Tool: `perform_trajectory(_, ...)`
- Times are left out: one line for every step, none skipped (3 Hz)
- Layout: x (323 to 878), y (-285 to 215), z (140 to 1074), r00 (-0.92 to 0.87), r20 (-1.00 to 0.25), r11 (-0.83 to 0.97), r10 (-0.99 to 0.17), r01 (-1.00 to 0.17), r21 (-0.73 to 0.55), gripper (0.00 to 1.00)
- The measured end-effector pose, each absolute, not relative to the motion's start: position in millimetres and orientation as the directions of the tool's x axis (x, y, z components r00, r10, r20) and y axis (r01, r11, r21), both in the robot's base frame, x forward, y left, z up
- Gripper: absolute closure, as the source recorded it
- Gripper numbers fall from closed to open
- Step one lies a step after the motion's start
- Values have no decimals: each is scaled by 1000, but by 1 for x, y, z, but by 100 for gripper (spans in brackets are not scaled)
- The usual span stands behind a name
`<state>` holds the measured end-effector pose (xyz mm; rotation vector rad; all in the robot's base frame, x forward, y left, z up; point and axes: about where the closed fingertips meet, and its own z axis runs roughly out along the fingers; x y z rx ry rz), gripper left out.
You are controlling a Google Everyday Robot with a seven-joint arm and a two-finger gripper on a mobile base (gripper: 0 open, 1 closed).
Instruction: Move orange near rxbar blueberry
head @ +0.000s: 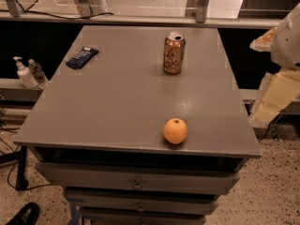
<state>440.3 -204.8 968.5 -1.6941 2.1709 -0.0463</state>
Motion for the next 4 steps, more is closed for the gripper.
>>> perform_trajectory(446,-176,944,-132,-390,246,-911,-934,-258,0)
perform_trajectory(453,-149,915,-80,-481,223,-873,-943,-249,0)
perform_trajectory(458,-132,888,-82,-555,239,-828,-946,-217,0)
perform_trajectory(460,-121,868,-114,-616,274,-780,-946,-173,0)
